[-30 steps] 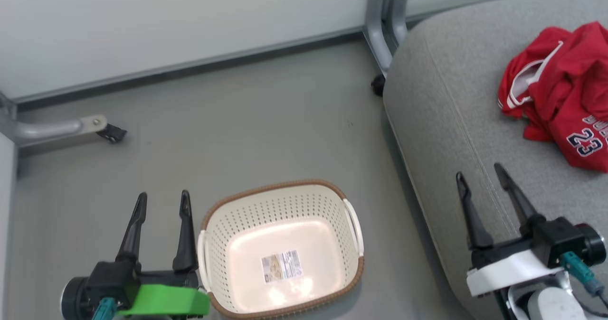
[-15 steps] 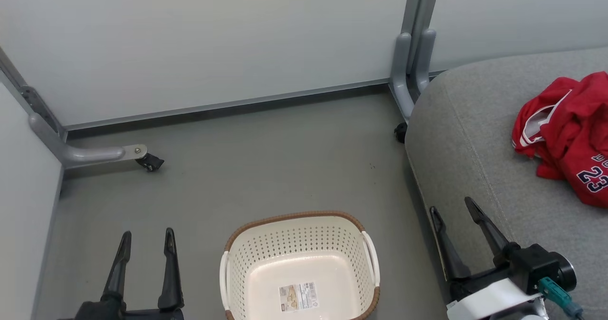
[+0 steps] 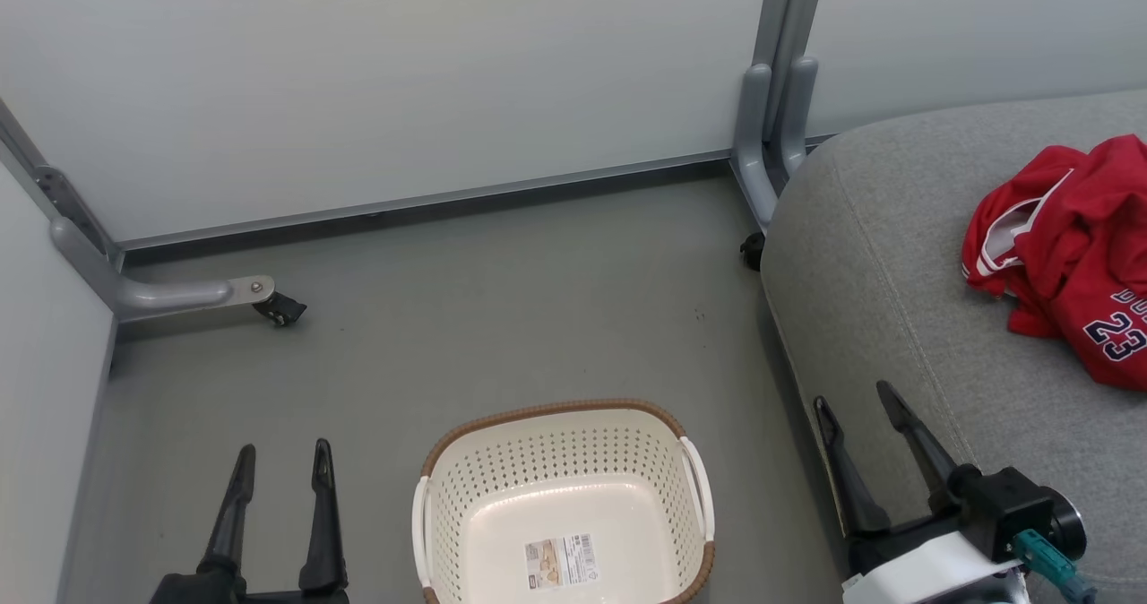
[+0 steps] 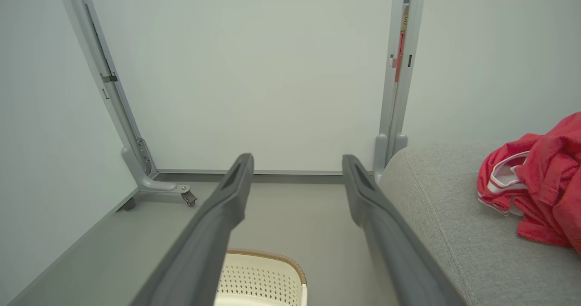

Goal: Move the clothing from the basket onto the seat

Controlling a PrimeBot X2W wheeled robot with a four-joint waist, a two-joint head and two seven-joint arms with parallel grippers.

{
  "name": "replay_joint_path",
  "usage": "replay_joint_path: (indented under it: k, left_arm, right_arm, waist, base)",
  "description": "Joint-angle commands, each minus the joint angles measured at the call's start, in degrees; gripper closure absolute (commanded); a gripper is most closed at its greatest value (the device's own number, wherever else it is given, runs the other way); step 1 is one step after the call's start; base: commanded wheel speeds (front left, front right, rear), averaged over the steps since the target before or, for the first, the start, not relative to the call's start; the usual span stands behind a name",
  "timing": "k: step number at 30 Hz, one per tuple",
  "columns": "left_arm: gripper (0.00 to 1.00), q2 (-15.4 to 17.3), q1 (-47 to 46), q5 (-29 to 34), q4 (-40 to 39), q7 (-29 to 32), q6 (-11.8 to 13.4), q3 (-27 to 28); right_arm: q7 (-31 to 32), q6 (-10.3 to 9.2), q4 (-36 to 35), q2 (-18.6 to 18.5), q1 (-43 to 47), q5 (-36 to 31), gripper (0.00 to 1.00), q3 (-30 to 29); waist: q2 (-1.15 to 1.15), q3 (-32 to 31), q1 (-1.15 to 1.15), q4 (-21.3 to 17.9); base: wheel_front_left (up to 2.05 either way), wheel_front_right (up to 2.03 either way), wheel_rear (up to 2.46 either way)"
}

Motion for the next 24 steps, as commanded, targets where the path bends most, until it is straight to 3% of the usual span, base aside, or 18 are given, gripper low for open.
replay_joint_path:
  k: [1, 6, 24]
  left_arm:
    - [1.0, -0.01, 0.01, -0.06, 0.4, 0.01, 0.0, -0.04]
    - [1.0, -0.19, -0.02, -0.96, 2.94, 0.11, -0.01, -0.15]
    - [1.0, 1.05, -4.22, -21.35, 6.24, 3.91, -1.19, 0.42]
  right_arm:
    - [0.01, 0.0, 0.38, 0.02, 0.04, 0.01, 1.0, 0.05]
    - [0.1, 0.0, 2.85, 0.31, 0.81, 0.61, 1.0, 0.28]
    - [3.98, -0.01, 4.98, -0.69, -1.74, 21.13, 1.0, -1.31]
  waist:
    - [0.0, 0.0, 0.0, 0.0]
    - [0.0, 0.01, 0.0, 0.0]
    - [0.0, 0.19, 0.0, 0.0]
  base:
    - [0.0, 0.0, 0.0]
    - [0.0, 0.0, 0.0]
    - [0.0, 0.0, 0.0]
